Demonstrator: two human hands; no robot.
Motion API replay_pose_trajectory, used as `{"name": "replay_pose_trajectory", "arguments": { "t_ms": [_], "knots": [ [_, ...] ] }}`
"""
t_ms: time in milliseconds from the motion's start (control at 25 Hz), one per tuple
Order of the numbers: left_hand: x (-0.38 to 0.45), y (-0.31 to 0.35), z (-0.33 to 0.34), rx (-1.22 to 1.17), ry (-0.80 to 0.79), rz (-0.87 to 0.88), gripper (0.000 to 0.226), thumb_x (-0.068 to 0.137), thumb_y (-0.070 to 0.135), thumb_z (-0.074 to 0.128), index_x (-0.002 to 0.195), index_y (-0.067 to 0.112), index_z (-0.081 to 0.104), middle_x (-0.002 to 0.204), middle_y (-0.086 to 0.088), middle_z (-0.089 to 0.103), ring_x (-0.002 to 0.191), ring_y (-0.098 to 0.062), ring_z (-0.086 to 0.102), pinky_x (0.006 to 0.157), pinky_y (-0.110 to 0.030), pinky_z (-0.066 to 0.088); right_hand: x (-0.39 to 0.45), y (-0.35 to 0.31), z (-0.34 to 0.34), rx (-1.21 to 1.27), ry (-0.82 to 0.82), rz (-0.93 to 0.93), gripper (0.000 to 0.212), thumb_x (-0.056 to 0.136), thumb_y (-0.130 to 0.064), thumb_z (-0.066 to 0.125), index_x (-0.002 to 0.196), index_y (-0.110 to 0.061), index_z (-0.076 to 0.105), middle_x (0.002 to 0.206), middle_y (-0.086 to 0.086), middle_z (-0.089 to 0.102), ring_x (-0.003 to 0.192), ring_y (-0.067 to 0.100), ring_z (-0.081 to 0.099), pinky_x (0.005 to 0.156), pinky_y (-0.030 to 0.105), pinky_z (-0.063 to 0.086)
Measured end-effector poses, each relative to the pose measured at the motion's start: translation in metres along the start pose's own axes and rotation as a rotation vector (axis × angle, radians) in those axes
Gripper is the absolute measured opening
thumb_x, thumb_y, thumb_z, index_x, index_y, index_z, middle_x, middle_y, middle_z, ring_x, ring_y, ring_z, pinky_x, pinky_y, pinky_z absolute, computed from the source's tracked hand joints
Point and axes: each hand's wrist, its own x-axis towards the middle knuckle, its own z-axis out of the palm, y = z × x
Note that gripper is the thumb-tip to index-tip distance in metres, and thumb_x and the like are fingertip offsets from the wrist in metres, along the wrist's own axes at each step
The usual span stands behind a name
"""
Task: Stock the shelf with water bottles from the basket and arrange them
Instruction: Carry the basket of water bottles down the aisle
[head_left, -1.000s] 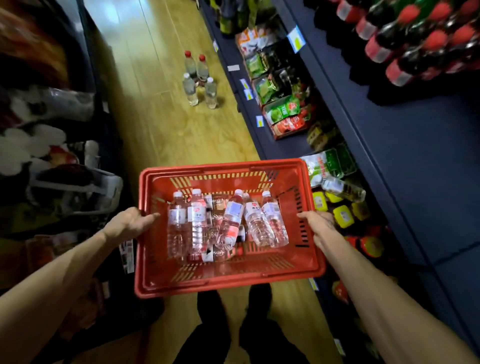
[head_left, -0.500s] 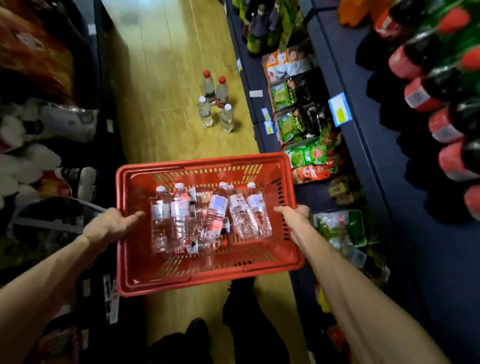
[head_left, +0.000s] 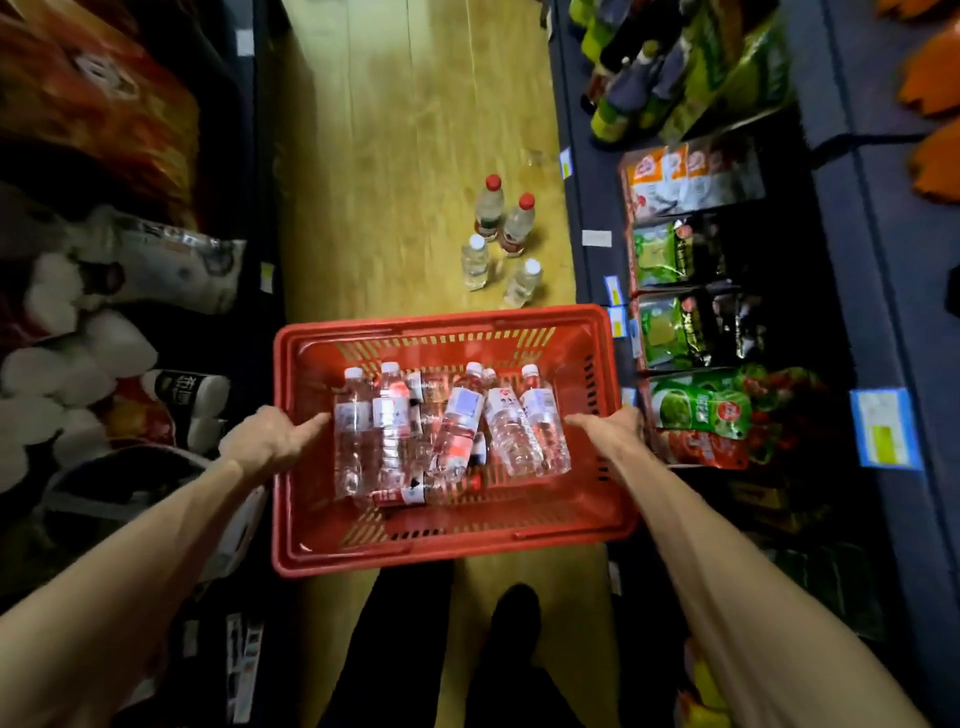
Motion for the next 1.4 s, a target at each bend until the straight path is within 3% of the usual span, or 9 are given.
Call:
{"name": "replay_pose_trajectory", "arguments": {
  "t_ms": [160, 320, 440, 600, 760, 1160, 1400],
  "knots": [
    [0.046, 0.014, -0.022, 0.021, -0.006, -0.019, 0.107, 0.082, 0.085, 0.047, 0.132, -0.01, 0.053, 0.133, -0.03, 0.062, 0.124, -0.044, 0.062, 0.104, -0.046, 0.049, 0.022, -0.025, 0.025, -0.026, 0.005, 0.028, 0.109, 0.073, -0.03, 0.092, 0.152, 0.009, 0.028, 0.155, 0.025, 0.042, 0.143, 0.036, 0.044, 0.116, 0.039, 0.037],
    [0.079, 0.025, -0.036, 0.014, -0.023, -0.033, 0.118, 0.07, 0.095, 0.041, 0.128, -0.007, 0.058, 0.127, -0.03, 0.065, 0.12, -0.044, 0.064, 0.102, -0.047, 0.051, 0.039, -0.043, 0.046, -0.076, -0.008, 0.067, 0.107, 0.061, -0.041, 0.096, 0.141, 0.01, 0.046, 0.14, 0.025, 0.058, 0.127, 0.039, 0.06, 0.107, 0.044, 0.049],
    [0.101, 0.036, -0.04, -0.028, 0.003, -0.024, 0.1, 0.082, 0.085, 0.048, 0.124, -0.005, 0.058, 0.119, -0.029, 0.066, 0.111, -0.044, 0.065, 0.097, -0.049, 0.053, 0.059, -0.053, 0.059, -0.117, -0.007, 0.055, 0.104, 0.06, -0.046, 0.096, 0.137, 0.008, 0.052, 0.135, 0.025, 0.062, 0.124, 0.039, 0.062, 0.103, 0.043, 0.052],
    [0.128, 0.048, -0.044, 0.003, -0.012, -0.074, 0.123, 0.074, 0.097, 0.036, 0.134, -0.009, 0.053, 0.133, -0.029, 0.062, 0.124, -0.044, 0.061, 0.103, -0.046, 0.049, 0.086, -0.072, 0.077, -0.099, -0.018, 0.062, 0.1, 0.063, -0.045, 0.094, 0.138, 0.008, 0.053, 0.136, 0.024, 0.062, 0.124, 0.038, 0.062, 0.103, 0.041, 0.052],
    [0.154, 0.059, -0.042, 0.046, 0.006, -0.109, 0.122, 0.076, 0.095, 0.035, 0.139, -0.009, 0.047, 0.137, -0.029, 0.06, 0.128, -0.043, 0.059, 0.104, -0.046, 0.046, 0.111, -0.083, 0.097, -0.129, -0.026, 0.042, 0.093, 0.066, -0.044, 0.093, 0.135, 0.007, 0.057, 0.133, 0.024, 0.064, 0.121, 0.037, 0.065, 0.098, 0.038, 0.053],
    [0.201, 0.068, -0.053, 0.011, -0.01, -0.102, 0.133, 0.065, 0.105, 0.026, 0.133, -0.005, 0.056, 0.13, -0.026, 0.065, 0.12, -0.042, 0.064, 0.101, -0.046, 0.05, 0.142, -0.116, 0.122, -0.144, -0.036, 0.045, 0.1, 0.061, -0.05, 0.094, 0.136, 0.005, 0.056, 0.136, 0.022, 0.063, 0.126, 0.036, 0.061, 0.101, 0.039, 0.051],
    [0.218, 0.069, -0.047, 0.024, -0.011, -0.09, 0.129, 0.065, 0.105, 0.026, 0.126, -0.003, 0.06, 0.124, -0.025, 0.068, 0.113, -0.043, 0.067, 0.097, -0.046, 0.053, 0.156, -0.114, 0.129, -0.166, -0.026, 0.064, 0.095, 0.058, -0.052, 0.093, 0.129, 0.004, 0.063, 0.128, 0.022, 0.068, 0.117, 0.036, 0.067, 0.098, 0.042, 0.056]
  ]
}}
